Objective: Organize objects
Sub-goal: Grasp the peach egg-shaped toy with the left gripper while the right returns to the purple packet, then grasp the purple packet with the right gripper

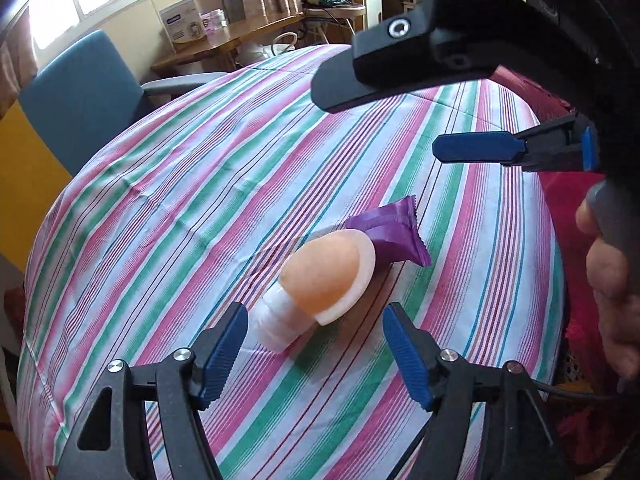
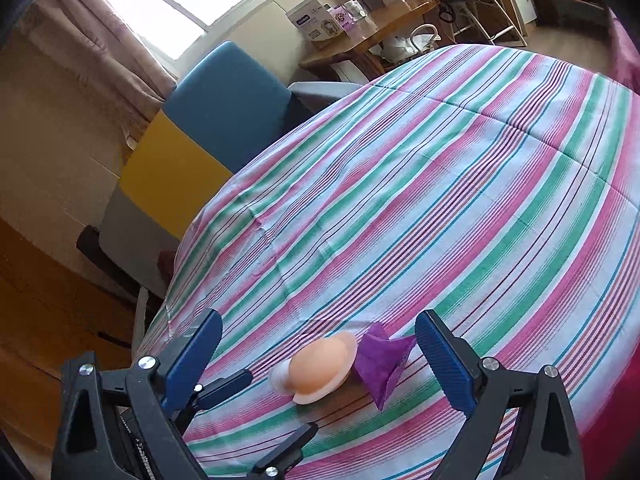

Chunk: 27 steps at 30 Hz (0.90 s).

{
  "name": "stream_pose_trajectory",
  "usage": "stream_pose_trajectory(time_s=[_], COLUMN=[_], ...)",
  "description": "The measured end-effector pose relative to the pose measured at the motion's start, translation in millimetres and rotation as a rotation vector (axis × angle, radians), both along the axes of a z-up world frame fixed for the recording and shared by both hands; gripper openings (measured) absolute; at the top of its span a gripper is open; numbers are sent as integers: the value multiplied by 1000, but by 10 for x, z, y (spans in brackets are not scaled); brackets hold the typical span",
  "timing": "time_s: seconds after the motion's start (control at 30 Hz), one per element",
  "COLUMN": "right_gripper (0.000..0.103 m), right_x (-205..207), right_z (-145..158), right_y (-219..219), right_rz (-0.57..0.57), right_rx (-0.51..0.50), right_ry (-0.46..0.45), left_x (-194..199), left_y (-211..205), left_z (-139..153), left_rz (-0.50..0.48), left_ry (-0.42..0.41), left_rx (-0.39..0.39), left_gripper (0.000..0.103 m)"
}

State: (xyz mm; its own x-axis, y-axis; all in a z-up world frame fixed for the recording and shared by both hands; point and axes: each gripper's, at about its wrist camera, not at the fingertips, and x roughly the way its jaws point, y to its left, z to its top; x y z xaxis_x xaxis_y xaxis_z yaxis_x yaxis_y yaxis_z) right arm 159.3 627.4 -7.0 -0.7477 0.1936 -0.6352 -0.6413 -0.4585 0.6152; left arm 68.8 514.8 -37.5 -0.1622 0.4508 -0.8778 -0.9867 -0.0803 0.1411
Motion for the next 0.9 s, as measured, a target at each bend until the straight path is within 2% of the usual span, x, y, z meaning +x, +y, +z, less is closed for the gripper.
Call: stream_pose_trajectory(time_s=[0.1, 0.3, 0.4, 0.47, 0.53, 0.57, 0.6, 0.73, 0.9], right_gripper=[98, 98, 98, 98, 98, 98, 98, 98, 98], right_x=[5, 54, 81, 75, 77, 80, 86, 78, 30], right_z=[-12, -47, -48, -44, -47, -47, -48, -50, -54], right_y=[15, 65, 83, 87, 93, 95, 99, 105, 81], right_rz=[-1, -40, -51, -55, -58, -62, -65, -68, -51], right_rx=[-12, -38, -46, -41, -39, -38, -37, -33, -20], right_ry=[10, 14, 31, 24, 18, 16, 15, 2, -29], left_x=[-21, -79, -82, -101, -153, -198, -229, -328, -500], left_y=[97, 244, 282, 294, 287, 265, 232, -14, -561], left_z=[-80, -177, -233, -265, -259, -231, -199, -64, 48], left_rz=[-32, -24, -25, -23, -11, 5, 17, 67, 167], left_ry=[0, 5, -27, -16, -48, -70, -81, -98, -158], left_rx=[-17, -15, -18, -8, 7, 23, 37, 89, 131], left_gripper=[71, 70, 68, 60, 56, 51, 50, 49, 49])
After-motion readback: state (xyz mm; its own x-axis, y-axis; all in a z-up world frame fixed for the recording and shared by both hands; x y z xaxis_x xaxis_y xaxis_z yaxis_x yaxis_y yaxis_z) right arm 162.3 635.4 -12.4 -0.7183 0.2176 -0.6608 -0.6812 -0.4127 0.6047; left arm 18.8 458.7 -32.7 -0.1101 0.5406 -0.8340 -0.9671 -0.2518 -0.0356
